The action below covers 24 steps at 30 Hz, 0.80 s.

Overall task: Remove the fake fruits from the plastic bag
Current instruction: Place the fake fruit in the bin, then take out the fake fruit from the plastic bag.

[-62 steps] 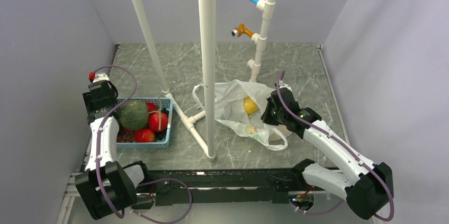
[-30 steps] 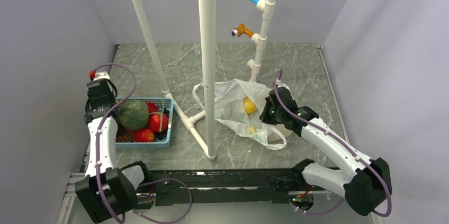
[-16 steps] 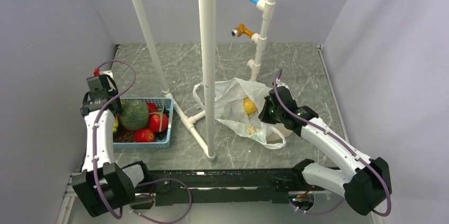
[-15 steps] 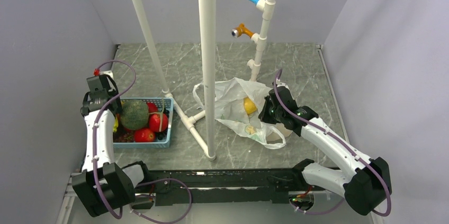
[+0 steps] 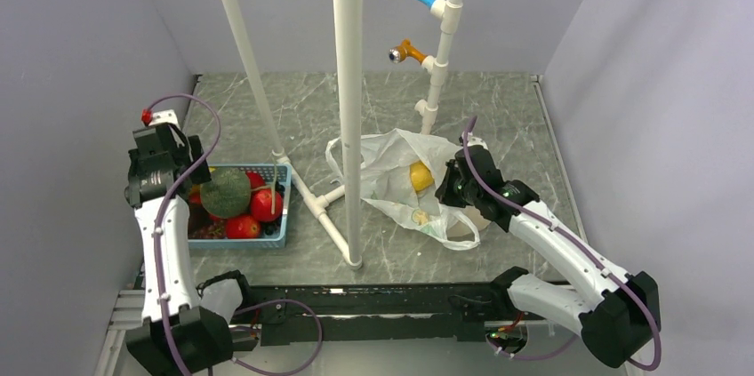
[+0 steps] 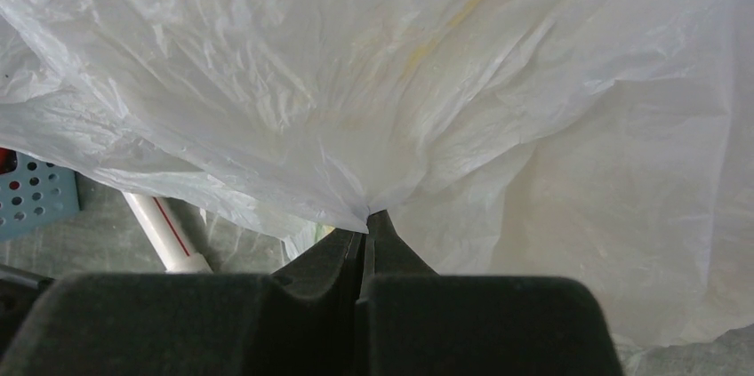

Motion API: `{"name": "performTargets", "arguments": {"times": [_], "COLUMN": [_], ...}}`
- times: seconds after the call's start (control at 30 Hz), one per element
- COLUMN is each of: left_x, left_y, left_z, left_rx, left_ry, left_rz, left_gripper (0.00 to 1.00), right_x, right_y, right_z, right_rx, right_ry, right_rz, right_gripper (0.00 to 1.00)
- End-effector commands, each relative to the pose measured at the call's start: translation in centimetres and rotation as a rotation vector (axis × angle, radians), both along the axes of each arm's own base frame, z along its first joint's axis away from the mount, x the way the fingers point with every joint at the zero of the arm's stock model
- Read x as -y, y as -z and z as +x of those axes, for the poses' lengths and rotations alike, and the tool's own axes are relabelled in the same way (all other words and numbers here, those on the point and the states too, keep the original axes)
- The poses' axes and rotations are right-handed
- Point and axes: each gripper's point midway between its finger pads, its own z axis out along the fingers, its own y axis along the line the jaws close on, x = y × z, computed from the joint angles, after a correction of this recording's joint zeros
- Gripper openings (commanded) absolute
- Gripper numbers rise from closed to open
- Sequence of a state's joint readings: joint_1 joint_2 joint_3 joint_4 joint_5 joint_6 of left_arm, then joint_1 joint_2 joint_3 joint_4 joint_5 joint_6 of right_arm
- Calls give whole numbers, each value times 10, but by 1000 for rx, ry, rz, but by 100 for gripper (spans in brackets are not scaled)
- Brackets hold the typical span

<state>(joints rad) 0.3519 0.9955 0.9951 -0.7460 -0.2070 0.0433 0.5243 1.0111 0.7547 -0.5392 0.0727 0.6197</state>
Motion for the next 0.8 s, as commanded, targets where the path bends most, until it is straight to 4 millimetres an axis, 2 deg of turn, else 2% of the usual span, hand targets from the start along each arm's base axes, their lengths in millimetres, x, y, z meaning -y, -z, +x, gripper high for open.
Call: {"name": "performTargets", "arguments": {"times": [0.0,0.13,0.4,0.53,0.77], "left_x": [11,41,159,195,236], "left_y": [-52,-80,-105,-105,-73], "left_z": [-6,-10,-10,-17,-14], "left_rx": [176,321,696,779,705], "left_ry": [-30,49,439,567,673], "left_rz": [-22,-112,-592,-772,-911], "left_gripper": [84,81,75,74,74], "right_x": [0,-1,-5,-11,-44], "right_y": [-29,-32,-33,-40,-74], "right_z": [10,10,3,-6,-26], "right_rx": [98,118,115,122,198], "right_ry": [-13,-38,-97,-147,-334], "right_rz": [8,10,10,46,230], "right_gripper": [0,0,0,0,0]}}
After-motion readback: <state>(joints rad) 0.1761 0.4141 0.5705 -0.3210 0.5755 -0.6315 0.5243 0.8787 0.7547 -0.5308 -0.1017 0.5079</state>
